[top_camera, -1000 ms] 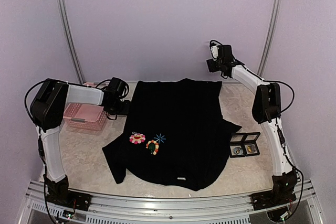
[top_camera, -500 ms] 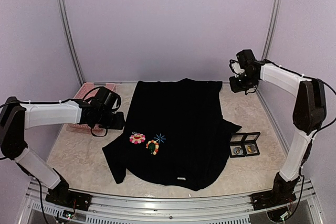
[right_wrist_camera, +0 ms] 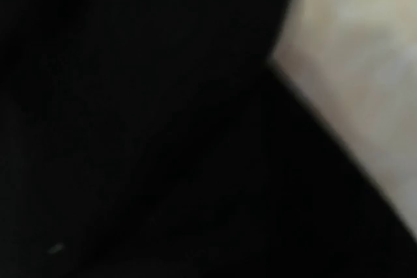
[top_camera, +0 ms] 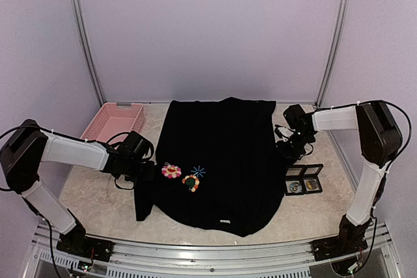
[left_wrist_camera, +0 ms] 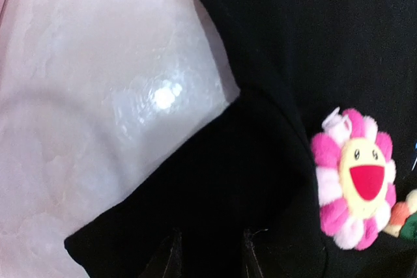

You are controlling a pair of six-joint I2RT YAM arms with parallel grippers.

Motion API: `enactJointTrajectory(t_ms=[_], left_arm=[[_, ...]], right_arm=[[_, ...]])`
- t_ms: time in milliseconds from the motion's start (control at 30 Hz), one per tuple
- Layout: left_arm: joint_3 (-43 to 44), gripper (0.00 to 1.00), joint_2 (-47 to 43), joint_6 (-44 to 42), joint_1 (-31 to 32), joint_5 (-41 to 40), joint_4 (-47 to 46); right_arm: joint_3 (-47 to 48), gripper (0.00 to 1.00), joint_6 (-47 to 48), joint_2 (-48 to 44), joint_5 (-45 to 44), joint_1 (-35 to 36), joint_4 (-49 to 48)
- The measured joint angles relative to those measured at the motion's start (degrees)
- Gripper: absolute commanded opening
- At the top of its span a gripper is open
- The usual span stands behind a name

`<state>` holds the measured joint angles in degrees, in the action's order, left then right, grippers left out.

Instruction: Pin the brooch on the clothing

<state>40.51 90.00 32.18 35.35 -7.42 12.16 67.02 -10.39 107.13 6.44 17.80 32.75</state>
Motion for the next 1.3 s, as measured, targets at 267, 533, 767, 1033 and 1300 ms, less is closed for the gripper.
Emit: enactJointTrajectory(t_ms=[267,533,767,1033,1300], left_arm=[[-0.8,0.31,0.9,2.5,-3.8,-3.8,-4.3],[3.5,0.35,2.1,0.7,-5.4,-14.3,6.1],[4.0,0.3,-6.4,-3.5,-1.1,-20.7,12.7],[6.4,0.64,-13.0,-18.7,22.4,-5.0,10.1],[11.8,0.7,2.2,-36.9,32.3,2.6,11.5]], right_arm=[[-0.6,0.0,-1.0,-0.2,-7.7,-3.9,-3.2],[6.1,0.0,2.0,2.8,-13.0,-5.5,0.6],[18.8,0.01,4.3,2.4,-15.6,-3.2,4.5],[14.6,0.06,3.5,-4.7,-6.6,21.3,6.3],[-0.6,0.04,-4.9,-3.4,3.4,31.1,2.3]])
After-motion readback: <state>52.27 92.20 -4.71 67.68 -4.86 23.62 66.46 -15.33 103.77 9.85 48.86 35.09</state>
